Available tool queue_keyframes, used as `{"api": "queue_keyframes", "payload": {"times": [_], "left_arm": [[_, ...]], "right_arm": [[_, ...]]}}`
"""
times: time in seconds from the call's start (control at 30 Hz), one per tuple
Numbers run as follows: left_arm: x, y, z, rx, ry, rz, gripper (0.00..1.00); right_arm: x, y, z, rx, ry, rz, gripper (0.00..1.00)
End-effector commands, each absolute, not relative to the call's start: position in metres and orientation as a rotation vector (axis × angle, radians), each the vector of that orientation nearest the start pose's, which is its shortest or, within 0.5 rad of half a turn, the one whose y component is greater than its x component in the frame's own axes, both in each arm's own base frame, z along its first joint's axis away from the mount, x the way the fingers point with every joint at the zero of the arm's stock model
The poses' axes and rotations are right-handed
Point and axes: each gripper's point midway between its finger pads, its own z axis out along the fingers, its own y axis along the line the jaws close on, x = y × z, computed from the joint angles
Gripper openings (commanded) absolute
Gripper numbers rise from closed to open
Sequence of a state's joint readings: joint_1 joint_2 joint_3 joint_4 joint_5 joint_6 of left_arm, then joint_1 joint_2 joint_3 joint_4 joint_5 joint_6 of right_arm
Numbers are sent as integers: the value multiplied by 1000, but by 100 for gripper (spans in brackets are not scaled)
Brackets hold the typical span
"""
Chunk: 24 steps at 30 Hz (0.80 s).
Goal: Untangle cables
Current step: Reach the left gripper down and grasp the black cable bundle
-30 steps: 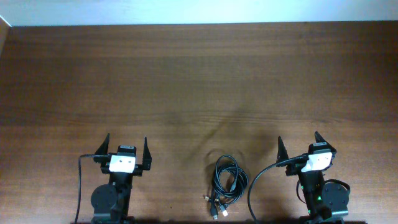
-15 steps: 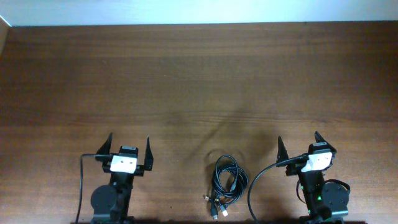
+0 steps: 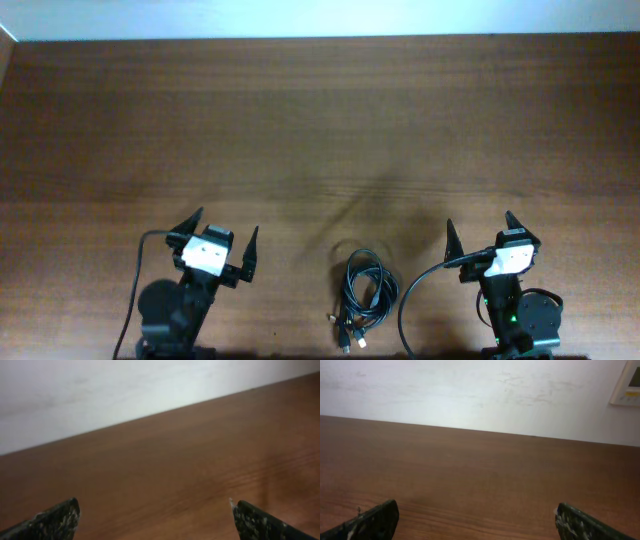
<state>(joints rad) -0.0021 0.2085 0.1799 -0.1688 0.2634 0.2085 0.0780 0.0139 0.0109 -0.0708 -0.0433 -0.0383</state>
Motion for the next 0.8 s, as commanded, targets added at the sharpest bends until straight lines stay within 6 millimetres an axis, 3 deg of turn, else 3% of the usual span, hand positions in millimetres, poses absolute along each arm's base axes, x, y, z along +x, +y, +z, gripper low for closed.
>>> {"api": "queue_keyframes", "payload": {"times": [0.0, 0.1, 0.17, 0.33, 0.4, 0.47, 0.5, 0.57, 0.7, 0.77], "left_arm": [[256, -62, 185, 433, 1797, -210, 99], [270, -85, 186, 516, 1913, -401, 99], [289, -86, 168, 496, 2081, -464, 99], [301, -118, 150, 653, 2310, -513, 99], [291, -153, 149, 879, 2298, -545, 99], [289, -169, 148, 945, 2278, -549, 99], [274, -184, 151, 941, 2291, -690, 99], [264, -193, 154, 862, 2335, -828, 99], [225, -201, 138, 660, 2615, -952, 99], [220, -202, 127, 512, 2735, -832, 99]], "right_arm": [[245, 27, 156, -138, 1642, 65, 100], [245, 27, 156, -138, 1642, 65, 100], [245, 27, 156, -138, 1642, 65, 100], [245, 27, 156, -138, 1642, 65, 99], [245, 27, 156, -138, 1642, 65, 100], [245, 27, 156, -138, 1642, 65, 100], [245, 27, 156, -138, 1642, 65, 100], [245, 27, 156, -138, 1642, 65, 100], [245, 27, 156, -138, 1642, 65, 100], [245, 27, 156, -138, 1642, 65, 100]]}}
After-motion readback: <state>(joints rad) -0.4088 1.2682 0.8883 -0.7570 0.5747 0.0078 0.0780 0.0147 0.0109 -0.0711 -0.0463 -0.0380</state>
